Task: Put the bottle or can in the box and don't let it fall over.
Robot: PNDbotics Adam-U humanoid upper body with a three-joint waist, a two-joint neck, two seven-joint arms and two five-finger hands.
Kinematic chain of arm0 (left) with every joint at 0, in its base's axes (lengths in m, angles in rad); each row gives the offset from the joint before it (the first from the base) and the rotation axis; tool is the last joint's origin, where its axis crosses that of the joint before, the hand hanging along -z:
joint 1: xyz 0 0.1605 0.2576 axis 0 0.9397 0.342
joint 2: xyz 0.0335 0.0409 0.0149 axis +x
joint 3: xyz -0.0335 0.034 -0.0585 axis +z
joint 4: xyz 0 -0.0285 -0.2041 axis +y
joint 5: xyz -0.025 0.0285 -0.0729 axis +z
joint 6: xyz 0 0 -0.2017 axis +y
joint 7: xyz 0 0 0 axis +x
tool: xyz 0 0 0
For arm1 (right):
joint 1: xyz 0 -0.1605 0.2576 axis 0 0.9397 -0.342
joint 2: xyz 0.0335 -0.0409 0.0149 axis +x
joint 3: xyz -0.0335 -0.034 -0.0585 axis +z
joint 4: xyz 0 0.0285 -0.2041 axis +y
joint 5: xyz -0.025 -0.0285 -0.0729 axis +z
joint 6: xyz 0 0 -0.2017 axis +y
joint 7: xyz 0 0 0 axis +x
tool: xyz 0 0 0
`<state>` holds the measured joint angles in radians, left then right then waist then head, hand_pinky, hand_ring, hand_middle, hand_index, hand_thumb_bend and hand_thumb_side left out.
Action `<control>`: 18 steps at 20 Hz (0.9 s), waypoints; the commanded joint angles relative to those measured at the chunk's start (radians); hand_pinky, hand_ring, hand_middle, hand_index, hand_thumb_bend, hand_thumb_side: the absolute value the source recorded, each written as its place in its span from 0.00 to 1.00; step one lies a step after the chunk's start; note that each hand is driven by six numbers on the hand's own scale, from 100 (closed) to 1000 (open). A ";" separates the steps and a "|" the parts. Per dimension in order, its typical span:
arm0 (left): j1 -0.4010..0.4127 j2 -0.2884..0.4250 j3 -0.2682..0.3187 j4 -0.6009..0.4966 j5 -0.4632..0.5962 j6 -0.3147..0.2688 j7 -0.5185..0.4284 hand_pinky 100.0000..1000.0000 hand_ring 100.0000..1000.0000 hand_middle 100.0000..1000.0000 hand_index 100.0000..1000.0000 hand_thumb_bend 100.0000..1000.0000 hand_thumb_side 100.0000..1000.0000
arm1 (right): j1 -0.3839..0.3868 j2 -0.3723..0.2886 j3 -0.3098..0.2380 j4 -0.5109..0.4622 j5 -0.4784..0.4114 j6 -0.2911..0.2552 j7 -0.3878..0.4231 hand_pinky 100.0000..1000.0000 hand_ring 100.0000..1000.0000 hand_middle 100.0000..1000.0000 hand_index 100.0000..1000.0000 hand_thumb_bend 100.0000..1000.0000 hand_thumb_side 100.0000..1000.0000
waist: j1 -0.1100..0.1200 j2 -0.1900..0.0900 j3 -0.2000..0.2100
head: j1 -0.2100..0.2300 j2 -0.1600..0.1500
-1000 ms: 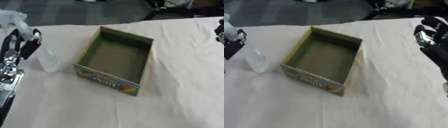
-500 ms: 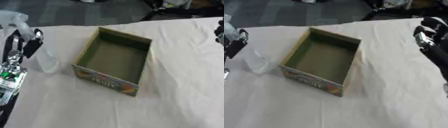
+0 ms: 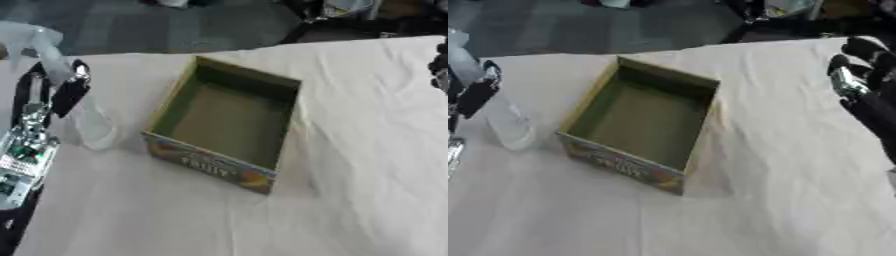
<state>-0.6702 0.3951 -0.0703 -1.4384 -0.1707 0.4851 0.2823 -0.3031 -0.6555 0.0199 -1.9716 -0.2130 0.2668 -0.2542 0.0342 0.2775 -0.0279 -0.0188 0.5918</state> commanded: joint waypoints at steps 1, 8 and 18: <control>-0.020 0.011 0.011 0.002 0.003 -0.002 0.004 1.00 0.73 0.58 0.82 0.00 0.47 | -0.013 -0.018 -0.005 -0.012 -0.001 0.001 0.001 0.87 0.88 0.91 0.93 0.00 0.50 | -0.005 -0.013 -0.002 | 0.003 -0.014; -0.024 0.002 0.016 0.062 0.019 -0.015 0.027 1.00 0.71 0.59 0.82 0.00 0.44 | -0.015 -0.016 -0.005 -0.011 0.001 0.002 0.002 0.87 0.88 0.91 0.93 0.00 0.50 | -0.008 -0.007 -0.006 | 0.009 -0.018; -0.022 -0.007 0.017 0.119 0.040 -0.086 0.044 1.00 0.63 0.57 0.81 0.00 0.39 | -0.017 -0.015 -0.006 -0.010 0.003 0.004 0.002 0.87 0.87 0.91 0.93 0.00 0.50 | -0.010 0.001 -0.009 | 0.014 -0.025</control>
<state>-0.6867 0.3776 -0.0598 -1.3288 -0.1328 0.4092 0.3248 -0.3077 -0.6553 0.0199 -1.9713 -0.2125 0.2695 -0.2517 0.0291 0.2897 -0.0361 -0.0084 0.5807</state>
